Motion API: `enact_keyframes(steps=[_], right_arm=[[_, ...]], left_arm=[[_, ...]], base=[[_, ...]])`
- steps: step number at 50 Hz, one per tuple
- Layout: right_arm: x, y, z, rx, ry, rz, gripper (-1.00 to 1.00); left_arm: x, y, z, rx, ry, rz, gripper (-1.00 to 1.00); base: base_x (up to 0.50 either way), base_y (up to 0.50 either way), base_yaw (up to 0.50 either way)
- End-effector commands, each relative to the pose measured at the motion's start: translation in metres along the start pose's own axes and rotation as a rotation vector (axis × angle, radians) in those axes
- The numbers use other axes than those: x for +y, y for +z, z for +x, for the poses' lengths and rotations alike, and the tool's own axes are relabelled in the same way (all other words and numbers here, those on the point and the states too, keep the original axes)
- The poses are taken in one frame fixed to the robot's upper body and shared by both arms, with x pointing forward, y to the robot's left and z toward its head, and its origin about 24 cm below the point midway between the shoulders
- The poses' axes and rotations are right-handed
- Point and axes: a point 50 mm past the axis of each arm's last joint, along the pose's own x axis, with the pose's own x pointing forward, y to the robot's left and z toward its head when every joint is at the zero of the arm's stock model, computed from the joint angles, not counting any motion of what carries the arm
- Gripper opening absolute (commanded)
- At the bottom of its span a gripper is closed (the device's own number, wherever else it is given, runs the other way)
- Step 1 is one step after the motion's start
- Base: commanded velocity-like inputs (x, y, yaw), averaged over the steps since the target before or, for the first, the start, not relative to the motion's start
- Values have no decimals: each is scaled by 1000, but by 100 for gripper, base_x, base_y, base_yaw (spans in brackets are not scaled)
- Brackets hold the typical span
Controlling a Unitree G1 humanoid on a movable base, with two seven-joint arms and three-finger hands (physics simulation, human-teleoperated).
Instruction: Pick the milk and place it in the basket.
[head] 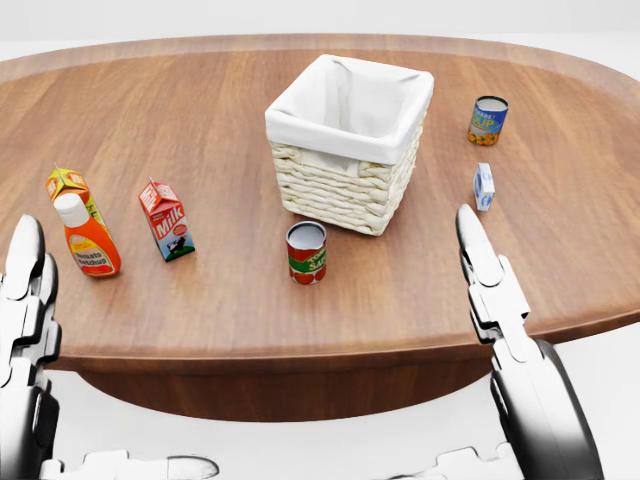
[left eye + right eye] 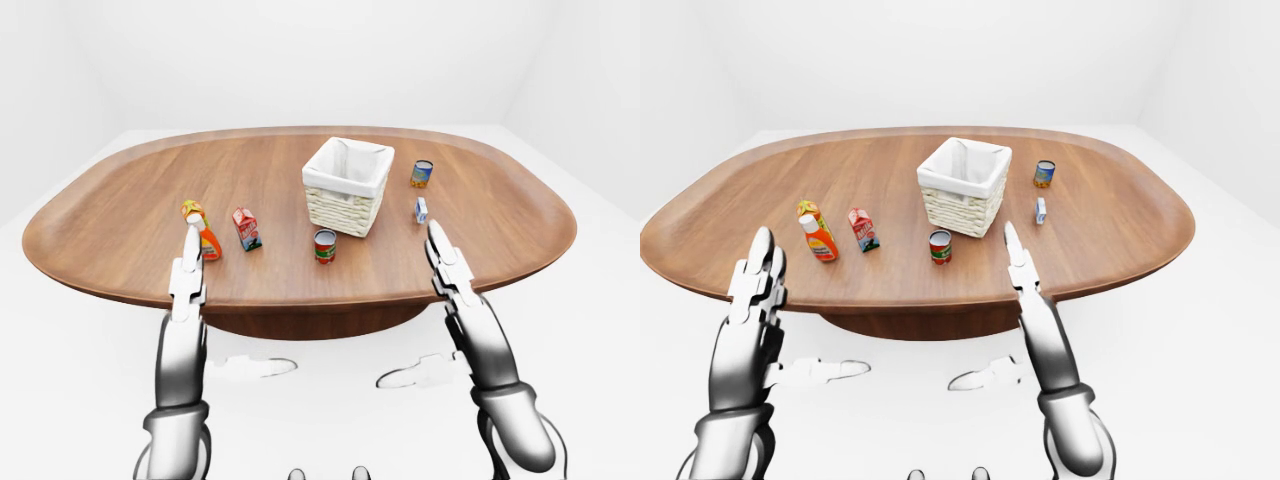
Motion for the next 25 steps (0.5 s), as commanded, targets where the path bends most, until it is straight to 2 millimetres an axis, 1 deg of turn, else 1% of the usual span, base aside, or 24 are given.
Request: enact_keyframes(steps=[1,10,14,18,25], right_arm=[[-4,24,-15,-53,28,-34,100],[-3,27,-18,-60,42,-20,100],[-1,22,-17,-42,35,-31,100],[-2,24,-17,-48,37,-23,100],[-3,25,-18,-54,44,-3,100]], left_arm=[[10,26,-12,-72,28,22,100],[8,24,-12,-67,15,18,100],[9,24,-12,-69,15,19,100],[8,24,-12,-71,12,19,100],[7,22,-12,-76,12,31,100]], base=[[0,0,0],[0,0,0],[0,0,0],[0,0,0],[24,0,0]])
